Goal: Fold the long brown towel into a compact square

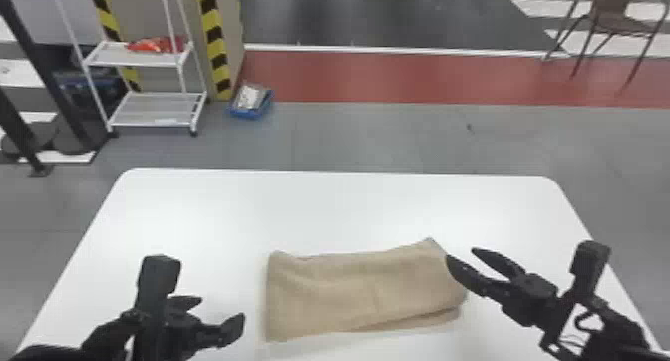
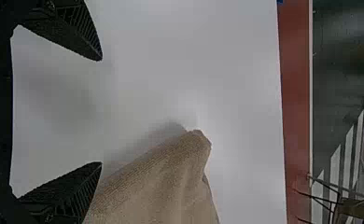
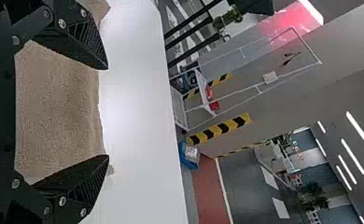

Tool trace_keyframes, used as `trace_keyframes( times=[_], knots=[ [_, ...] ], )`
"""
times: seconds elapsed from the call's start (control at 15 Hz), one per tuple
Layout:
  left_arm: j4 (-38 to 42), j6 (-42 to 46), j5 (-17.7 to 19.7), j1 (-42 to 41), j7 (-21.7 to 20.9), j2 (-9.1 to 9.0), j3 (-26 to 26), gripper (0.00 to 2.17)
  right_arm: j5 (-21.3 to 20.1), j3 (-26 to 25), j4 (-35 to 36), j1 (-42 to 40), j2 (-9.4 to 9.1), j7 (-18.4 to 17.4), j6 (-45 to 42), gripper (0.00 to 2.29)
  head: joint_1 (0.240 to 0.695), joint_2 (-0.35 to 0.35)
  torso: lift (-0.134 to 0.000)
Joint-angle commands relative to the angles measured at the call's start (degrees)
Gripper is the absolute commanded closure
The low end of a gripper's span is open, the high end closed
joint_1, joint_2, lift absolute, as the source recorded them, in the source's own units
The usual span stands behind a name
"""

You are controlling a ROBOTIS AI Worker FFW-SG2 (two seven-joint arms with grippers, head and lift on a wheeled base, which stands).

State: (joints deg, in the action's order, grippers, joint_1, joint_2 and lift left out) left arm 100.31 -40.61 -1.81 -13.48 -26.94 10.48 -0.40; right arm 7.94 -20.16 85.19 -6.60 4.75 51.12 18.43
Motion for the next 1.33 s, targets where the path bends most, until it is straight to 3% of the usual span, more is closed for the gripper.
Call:
trace_keyframes(
  times=[0.0,0.33,0.73,1.13,1.27],
  knots=[
    [1.7,-1.4,3.7,-1.5,-0.4,0.51,0.1,0.08,-5.7,-0.4,0.2,-1.8,0.0,-0.8,-6.5,0.28,0.695,-0.065,0.0],
    [2.3,-2.9,5.2,-1.8,0.0,0.68,-0.4,0.08,-12.1,0.2,0.9,-5.3,0.35,-0.3,-8.6,0.28,0.695,-0.114,0.0],
    [3.1,-2.6,6.0,-2.3,0.2,0.51,-0.8,0.09,-8.9,-2.0,-2.7,-5.3,0.35,-2.7,-6.3,0.28,0.695,-0.141,0.0],
    [5.7,9.2,6.0,-7.4,2.1,0.77,-5.1,0.09,-8.9,-2.3,-6.0,-4.6,0.44,-4.5,-8.6,0.28,0.695,-0.21,0.0],
    [6.2,15.7,5.9,-8.1,6.1,0.77,-7.4,0.09,-8.4,-2.8,-5.9,-4.6,0.26,-4.5,-7.9,0.28,0.695,-0.231,0.0]
  ],
)
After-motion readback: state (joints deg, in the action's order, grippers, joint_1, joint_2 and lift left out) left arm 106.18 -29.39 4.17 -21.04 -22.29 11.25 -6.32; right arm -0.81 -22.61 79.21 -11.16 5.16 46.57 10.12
